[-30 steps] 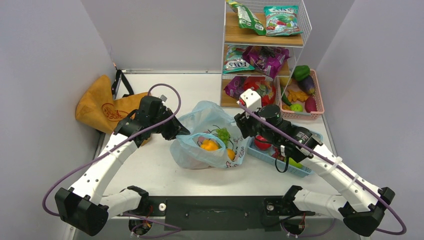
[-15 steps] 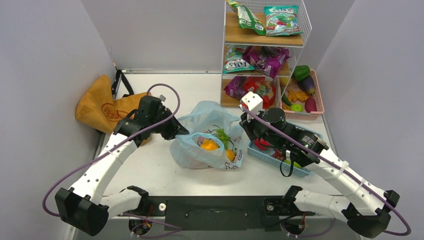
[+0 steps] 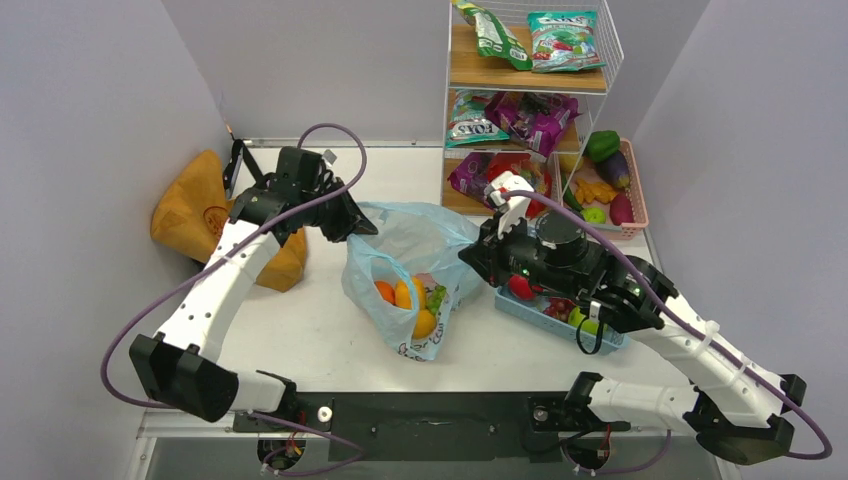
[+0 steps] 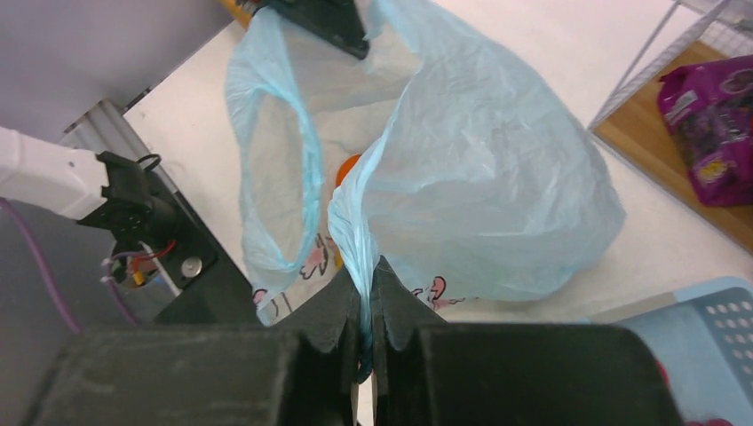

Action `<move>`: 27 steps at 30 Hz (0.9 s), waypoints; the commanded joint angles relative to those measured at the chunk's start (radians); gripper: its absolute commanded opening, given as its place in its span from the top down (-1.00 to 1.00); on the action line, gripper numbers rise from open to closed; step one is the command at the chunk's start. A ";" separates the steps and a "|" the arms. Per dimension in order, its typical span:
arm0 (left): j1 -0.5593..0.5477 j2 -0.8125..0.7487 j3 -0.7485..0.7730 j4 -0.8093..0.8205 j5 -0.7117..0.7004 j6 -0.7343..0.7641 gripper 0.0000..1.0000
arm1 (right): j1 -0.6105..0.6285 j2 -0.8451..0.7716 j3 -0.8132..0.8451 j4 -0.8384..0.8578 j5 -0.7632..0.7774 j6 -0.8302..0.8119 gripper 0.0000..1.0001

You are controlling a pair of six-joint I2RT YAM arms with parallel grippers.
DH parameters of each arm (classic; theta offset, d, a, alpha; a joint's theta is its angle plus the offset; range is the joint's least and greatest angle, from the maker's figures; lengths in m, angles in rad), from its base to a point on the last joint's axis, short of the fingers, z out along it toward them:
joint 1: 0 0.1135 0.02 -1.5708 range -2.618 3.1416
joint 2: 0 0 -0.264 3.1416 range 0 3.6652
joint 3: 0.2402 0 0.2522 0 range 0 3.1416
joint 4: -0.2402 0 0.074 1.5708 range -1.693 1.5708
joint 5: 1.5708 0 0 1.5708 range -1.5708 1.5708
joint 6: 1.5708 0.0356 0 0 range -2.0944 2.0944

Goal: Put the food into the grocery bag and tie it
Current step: Adjust the grocery bag at the center of the board.

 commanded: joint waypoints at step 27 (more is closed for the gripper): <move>-0.374 0.131 0.641 -0.694 -0.590 -0.002 -0.29 | 0.021 0.208 0.057 -0.128 -0.005 0.092 1.00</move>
